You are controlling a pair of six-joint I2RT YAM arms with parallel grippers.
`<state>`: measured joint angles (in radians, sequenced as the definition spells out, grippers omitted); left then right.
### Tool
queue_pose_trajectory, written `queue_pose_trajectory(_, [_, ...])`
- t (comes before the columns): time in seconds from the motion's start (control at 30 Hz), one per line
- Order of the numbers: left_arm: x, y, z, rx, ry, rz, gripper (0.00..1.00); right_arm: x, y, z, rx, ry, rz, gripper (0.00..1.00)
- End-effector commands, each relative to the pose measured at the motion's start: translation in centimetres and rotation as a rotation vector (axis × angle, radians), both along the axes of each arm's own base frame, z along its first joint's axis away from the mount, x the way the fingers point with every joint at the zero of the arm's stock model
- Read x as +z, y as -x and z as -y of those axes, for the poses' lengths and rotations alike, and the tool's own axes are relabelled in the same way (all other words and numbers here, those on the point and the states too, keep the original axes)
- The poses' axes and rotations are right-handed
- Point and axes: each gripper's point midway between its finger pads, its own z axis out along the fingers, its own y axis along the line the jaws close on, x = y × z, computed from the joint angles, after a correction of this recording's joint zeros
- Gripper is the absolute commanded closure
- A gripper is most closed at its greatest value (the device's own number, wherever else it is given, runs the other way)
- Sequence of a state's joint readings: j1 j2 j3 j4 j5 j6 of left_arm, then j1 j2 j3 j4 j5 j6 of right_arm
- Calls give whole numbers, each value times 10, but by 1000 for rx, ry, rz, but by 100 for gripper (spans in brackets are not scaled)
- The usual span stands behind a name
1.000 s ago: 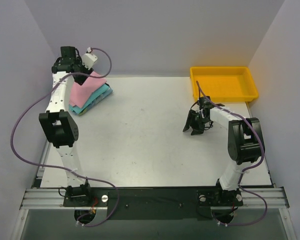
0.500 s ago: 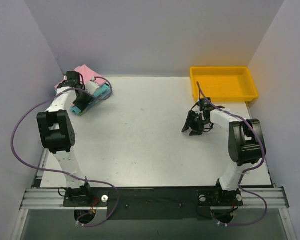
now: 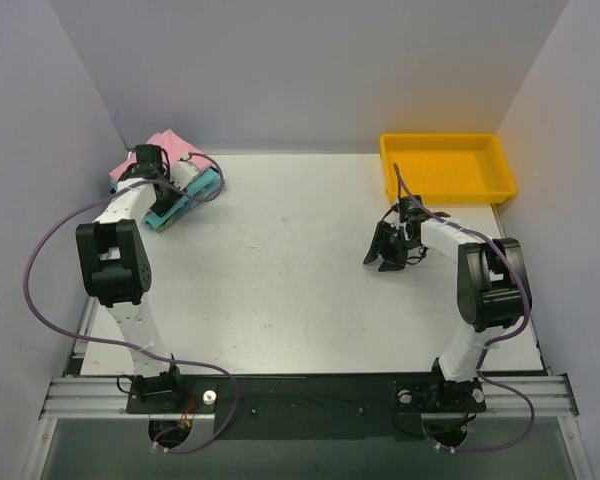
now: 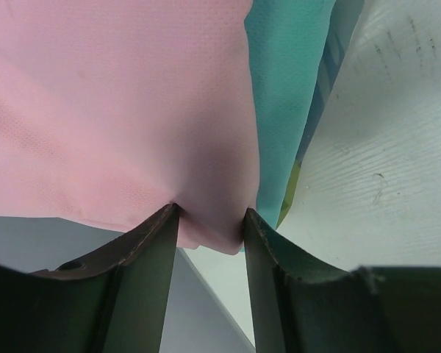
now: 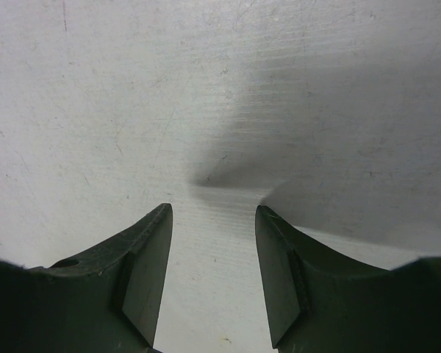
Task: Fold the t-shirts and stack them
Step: Put the neatly folded tshirt into the corner of the board with the left arm
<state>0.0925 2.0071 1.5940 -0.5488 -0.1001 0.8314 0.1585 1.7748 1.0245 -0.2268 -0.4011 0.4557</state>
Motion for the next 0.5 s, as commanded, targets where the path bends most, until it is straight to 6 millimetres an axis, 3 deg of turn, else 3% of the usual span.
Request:
queue_pose_trajectory(0.0, [13,-7,3,-11,19,32,48,0,3,-2,9,4,-20,55])
queue_pose_trajectory(0.1, [13,-4,3,-17,20,22,48,-3,4,-1,8,6,-29,55])
queue_pose_trajectory(0.13, [12,-5,2,-19,11,33,68,-3,5,-1,9,5,-31,55])
queue_pose_trajectory(0.17, [13,-5,-4,-6,-15,37,95,-4,5,-1,9,5,-29,55])
queue_pose_trajectory(0.2, [18,-7,-9,8,-32,52,100,-4,5,-1,10,6,-32,55])
queue_pose_trajectory(0.47, [49,-4,-34,-18,-126,63,100,-2,5,1,6,11,-25,55])
